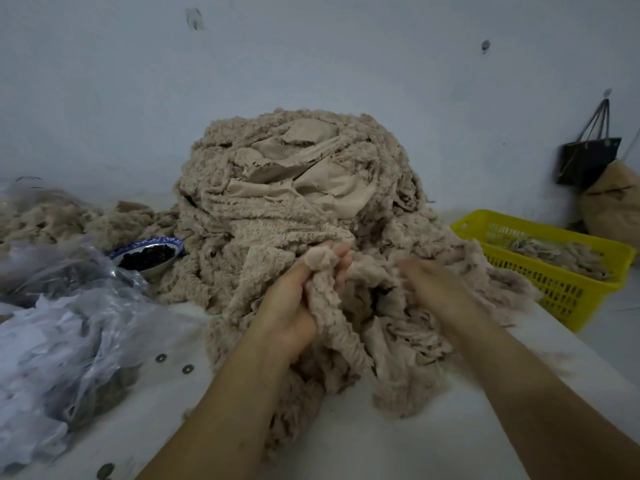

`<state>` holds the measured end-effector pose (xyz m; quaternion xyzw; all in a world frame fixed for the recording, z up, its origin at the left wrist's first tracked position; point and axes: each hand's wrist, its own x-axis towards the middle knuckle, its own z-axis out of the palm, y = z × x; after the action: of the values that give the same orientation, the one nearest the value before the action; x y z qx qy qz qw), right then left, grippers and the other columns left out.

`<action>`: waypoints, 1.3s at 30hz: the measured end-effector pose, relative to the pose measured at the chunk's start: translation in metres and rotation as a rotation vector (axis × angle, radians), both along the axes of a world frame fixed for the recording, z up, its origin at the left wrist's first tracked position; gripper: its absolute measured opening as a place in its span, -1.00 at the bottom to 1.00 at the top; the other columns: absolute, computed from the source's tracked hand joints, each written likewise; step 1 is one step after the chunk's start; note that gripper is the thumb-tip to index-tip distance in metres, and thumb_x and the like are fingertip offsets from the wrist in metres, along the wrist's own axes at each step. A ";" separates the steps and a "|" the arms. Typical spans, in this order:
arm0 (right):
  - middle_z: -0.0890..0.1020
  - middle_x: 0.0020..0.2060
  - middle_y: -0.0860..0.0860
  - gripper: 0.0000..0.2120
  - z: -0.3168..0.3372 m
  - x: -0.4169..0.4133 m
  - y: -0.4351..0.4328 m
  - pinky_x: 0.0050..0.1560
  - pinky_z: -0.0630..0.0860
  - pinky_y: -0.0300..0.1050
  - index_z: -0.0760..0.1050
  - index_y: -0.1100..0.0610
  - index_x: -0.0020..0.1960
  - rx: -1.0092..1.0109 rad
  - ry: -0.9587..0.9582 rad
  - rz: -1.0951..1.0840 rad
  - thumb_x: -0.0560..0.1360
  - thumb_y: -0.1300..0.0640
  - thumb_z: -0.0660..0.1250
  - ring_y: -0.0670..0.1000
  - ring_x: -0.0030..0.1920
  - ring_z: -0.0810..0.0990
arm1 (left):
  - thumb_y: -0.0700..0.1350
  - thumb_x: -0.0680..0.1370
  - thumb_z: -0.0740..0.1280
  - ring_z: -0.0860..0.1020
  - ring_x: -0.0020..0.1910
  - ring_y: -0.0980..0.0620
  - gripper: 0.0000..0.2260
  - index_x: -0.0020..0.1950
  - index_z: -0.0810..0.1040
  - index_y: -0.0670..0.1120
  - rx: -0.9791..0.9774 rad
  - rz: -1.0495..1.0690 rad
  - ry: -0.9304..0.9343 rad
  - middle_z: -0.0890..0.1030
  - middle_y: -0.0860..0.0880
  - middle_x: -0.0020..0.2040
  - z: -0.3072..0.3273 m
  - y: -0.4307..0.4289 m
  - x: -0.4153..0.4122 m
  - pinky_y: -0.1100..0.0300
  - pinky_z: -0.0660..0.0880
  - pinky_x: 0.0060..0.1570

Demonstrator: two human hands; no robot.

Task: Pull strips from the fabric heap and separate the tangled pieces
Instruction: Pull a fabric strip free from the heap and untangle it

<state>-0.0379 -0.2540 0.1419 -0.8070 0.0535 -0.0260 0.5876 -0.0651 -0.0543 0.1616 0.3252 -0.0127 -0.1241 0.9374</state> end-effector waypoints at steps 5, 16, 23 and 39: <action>0.62 -0.26 -0.35 -0.78 -0.002 -0.035 0.049 -0.28 0.41 -0.46 0.53 -0.33 -0.18 -0.220 -0.137 0.466 0.40 -0.43 0.27 -0.32 -0.25 0.58 | -0.22 0.69 0.07 0.67 0.14 -0.05 -0.69 0.22 0.57 -0.24 -0.110 0.047 -0.004 0.67 -0.17 0.19 0.008 -0.002 0.002 0.10 0.52 0.24; 0.58 -0.12 -0.10 -0.95 -0.025 -0.007 0.003 -0.21 0.46 -0.08 0.49 -0.06 0.04 -0.604 -0.200 0.243 0.59 0.07 0.30 -0.06 -0.16 0.55 | -0.17 0.67 0.08 0.50 -0.46 0.19 -0.74 0.18 0.54 -0.19 -0.305 0.252 -0.086 0.69 -0.04 -0.16 0.020 0.059 0.010 0.39 0.37 -0.47; 0.64 -0.32 -0.24 -0.76 -0.007 -0.008 -0.006 -0.40 0.44 -0.32 0.55 -0.15 -0.03 -0.067 -0.336 -0.022 0.67 0.10 0.16 -0.14 -0.39 0.56 | -0.03 0.65 0.27 0.21 -0.58 0.14 -0.76 -0.09 0.59 -0.15 0.809 0.274 -0.065 0.36 0.06 -0.48 -0.006 0.057 0.003 0.29 0.17 -0.58; 0.62 -0.05 -0.01 -0.85 -0.034 -0.018 0.008 -0.22 0.47 -0.15 0.57 0.00 0.08 -0.486 -0.217 0.053 0.57 0.20 0.31 -0.04 -0.14 0.54 | -0.17 0.66 0.15 0.31 -0.65 0.20 -0.76 0.05 0.63 -0.12 0.422 0.167 -0.217 0.63 -0.01 -0.22 0.016 0.068 0.004 0.37 0.23 -0.66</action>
<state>-0.0559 -0.2459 0.1075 -0.9181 -0.0386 -0.1091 0.3791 -0.0614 0.0139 0.1780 0.5249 -0.0602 -0.0103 0.8490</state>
